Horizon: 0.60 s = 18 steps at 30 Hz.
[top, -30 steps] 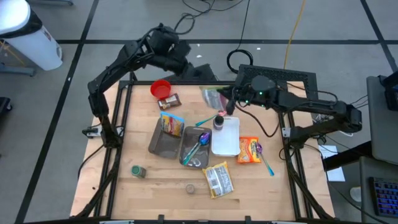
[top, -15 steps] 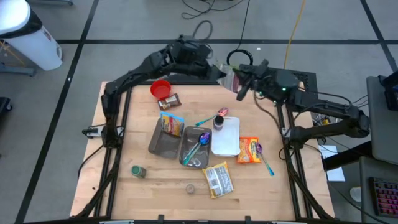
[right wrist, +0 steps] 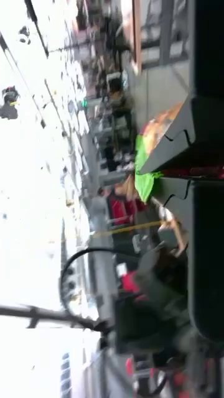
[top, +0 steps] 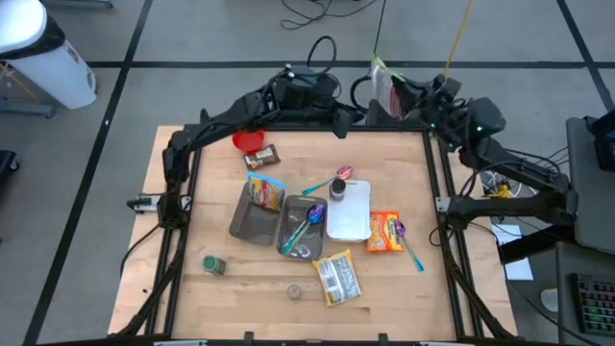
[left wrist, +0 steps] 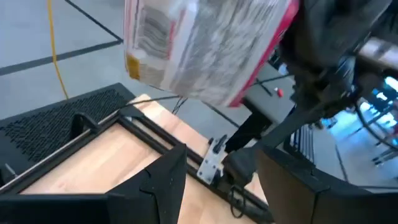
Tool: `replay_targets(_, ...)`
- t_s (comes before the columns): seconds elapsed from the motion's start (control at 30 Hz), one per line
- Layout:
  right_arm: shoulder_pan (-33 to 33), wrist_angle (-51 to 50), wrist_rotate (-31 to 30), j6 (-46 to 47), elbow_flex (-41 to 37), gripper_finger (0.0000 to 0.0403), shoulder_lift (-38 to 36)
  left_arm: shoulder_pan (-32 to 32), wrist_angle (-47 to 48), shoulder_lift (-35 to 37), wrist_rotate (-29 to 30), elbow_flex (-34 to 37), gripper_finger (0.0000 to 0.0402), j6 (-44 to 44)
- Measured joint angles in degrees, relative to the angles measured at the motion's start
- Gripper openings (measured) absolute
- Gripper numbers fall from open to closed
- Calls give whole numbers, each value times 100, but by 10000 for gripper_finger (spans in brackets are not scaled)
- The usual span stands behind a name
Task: Pick & Place Food Item
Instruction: Put the green pack into the left gray bin
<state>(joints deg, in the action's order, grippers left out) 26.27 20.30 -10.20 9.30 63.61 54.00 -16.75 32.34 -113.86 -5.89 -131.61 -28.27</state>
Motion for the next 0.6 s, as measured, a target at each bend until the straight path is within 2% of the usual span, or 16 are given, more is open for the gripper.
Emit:
replay_targets(0.27,227,999,281,901,0,0,70,40,-112,-46,73,2,191,275)
replay_targets(0.37,315,1439,301,1328,0,0,152,131,-250,-45,291,32,196,502)
replay_targets(0.5,416,1694,376,1907,0,0,263,285,-545,-49,578,133,199,1152)
replay_targets(0.6,458,1856,451,2374,0,0,373,456,-509,-46,912,133,195,2062)
